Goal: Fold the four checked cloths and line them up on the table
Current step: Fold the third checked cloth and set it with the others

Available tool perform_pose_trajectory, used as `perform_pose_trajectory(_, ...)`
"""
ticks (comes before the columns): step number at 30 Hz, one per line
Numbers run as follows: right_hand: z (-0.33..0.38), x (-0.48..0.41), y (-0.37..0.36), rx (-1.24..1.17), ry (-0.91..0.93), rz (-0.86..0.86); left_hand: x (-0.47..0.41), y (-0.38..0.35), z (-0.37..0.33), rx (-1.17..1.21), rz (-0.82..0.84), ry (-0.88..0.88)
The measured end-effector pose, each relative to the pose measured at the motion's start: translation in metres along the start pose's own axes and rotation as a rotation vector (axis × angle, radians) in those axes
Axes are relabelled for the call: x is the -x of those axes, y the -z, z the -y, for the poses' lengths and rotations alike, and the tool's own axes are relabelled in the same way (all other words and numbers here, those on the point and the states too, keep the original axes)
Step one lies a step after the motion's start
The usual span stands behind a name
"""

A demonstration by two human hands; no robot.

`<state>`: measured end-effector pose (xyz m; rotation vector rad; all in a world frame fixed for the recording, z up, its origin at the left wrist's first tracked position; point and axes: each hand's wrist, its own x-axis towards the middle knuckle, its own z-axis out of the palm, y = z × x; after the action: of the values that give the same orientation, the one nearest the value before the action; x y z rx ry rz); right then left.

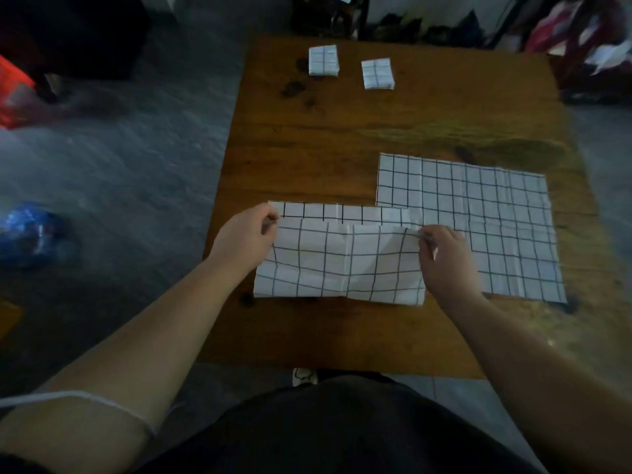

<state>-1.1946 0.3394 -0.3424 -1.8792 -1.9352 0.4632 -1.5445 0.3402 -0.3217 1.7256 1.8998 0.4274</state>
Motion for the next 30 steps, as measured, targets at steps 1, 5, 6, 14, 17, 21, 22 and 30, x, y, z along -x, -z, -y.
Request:
perform_pose_trajectory(1,-0.001,-0.012,-0.004,0.005,-0.01,0.02,-0.011,-0.004,0.0,-0.01,0.009,0.027)
perform_pose_trajectory(5,-0.001,-0.056,-0.019,0.029,-0.054,0.093,-0.05,-0.019,0.004,-0.035,0.005,0.119)
perform_pose_trajectory(6,-0.002,-0.065,-0.023,0.03,-0.071,0.116,-0.058,-0.022,0.005,-0.04,0.003,0.134)
perform_pose_trajectory(14,-0.018,-0.103,-0.046,0.035,-0.191,0.256,-0.095,-0.042,0.003,-0.085,0.026,0.152)
perform_pose_trajectory(17,-0.022,-0.084,-0.048,0.017,-0.181,0.256,-0.078,-0.051,-0.002,-0.096,0.061,0.043)
perform_pose_trajectory(21,-0.015,-0.032,-0.052,-0.013,-0.107,0.317,-0.03,-0.071,-0.007,-0.044,0.149,-0.029)
perform_pose_trajectory(22,-0.012,-0.015,-0.055,-0.007,-0.073,0.348,-0.016,-0.078,-0.008,-0.054,0.176,-0.053)
perform_pose_trajectory(30,0.019,0.085,-0.093,0.192,0.25,0.584,0.077,-0.135,0.001,-0.409,0.41,-0.268)
